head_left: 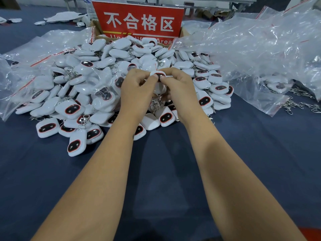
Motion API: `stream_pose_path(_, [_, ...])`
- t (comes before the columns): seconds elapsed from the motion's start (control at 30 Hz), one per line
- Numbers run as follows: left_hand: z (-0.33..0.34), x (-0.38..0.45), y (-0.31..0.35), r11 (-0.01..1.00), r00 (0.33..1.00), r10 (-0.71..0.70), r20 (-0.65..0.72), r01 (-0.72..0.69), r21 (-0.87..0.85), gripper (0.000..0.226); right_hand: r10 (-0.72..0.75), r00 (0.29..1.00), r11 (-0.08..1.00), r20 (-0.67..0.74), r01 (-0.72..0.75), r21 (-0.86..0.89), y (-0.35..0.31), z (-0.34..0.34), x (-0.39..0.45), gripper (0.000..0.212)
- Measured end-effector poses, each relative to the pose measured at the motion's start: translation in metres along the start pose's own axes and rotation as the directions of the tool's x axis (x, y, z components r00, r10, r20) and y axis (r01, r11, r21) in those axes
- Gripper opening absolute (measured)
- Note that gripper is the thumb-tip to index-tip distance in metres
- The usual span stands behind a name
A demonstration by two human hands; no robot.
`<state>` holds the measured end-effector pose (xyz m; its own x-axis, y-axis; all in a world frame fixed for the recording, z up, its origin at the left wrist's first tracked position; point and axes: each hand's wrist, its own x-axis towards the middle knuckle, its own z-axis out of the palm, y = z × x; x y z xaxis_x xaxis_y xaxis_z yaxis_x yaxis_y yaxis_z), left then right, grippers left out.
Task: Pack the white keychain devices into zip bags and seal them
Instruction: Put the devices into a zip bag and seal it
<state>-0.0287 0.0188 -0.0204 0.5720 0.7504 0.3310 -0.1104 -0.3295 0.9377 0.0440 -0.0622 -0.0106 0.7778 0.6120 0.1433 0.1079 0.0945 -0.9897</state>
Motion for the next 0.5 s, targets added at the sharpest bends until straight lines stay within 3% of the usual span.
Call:
stream_pose_path(0.2, [0.0, 0.001, 0.003, 0.999, 1.0, 0.002, -0.019, -0.003, -0.048, 0.019, 0.048, 0.997, 0.973, -0.067, -0.031, 0.23, -0.002, -0.003, 0.003, 0.008])
stream_pose_path(0.37, [-0.001, 0.007, -0.001, 1.0, 0.998, 0.006, -0.062, -0.007, -0.018, 0.038, 0.014, 0.998, 0.789, -0.057, 0.024, 0.614, -0.009, -0.007, 0.005, 0.014])
stream_pose_path(0.5, [0.002, 0.009, -0.002, 0.996, 0.999, -0.029, -0.03, 0.031, 0.078, 0.032, -0.018, 1.0, 0.731, 0.021, -0.001, 0.683, -0.011, -0.009, 0.001, 0.026])
